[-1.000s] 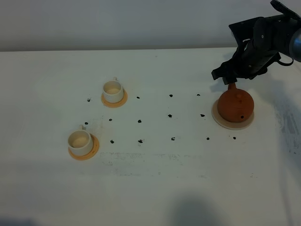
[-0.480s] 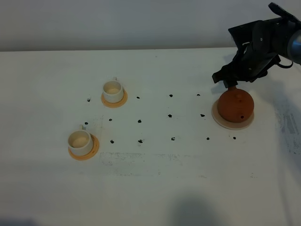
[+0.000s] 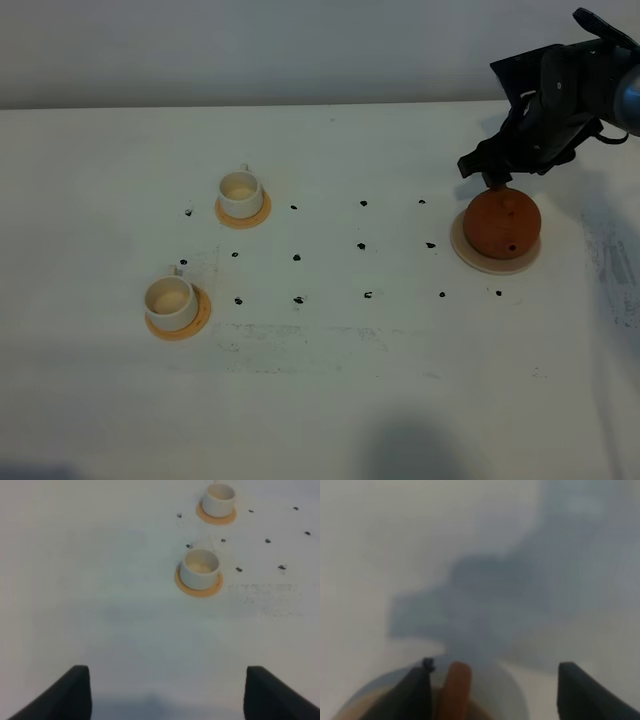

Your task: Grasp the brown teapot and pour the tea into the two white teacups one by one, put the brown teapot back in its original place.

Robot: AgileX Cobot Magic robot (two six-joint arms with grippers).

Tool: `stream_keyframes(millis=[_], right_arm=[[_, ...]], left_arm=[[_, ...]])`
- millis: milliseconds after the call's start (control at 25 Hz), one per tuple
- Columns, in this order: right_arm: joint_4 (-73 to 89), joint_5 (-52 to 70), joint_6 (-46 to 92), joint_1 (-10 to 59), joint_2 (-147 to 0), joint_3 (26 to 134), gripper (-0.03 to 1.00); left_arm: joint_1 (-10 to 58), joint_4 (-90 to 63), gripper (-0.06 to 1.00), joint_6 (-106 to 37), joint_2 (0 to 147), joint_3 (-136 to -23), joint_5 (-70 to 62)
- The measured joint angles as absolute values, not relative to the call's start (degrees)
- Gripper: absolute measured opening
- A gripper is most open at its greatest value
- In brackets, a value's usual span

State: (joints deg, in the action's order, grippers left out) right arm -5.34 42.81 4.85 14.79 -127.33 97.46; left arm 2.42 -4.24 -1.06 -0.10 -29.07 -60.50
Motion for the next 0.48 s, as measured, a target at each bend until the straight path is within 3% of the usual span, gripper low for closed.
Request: stream_keyframes(millis=[480], right_arm=[[-6.3,43.0,4.7,14.6,-127.3,97.5,0.56]], left_arm=[[2.4,-4.2,0.61,-1.1,-0.1,-29.1,-60.5]])
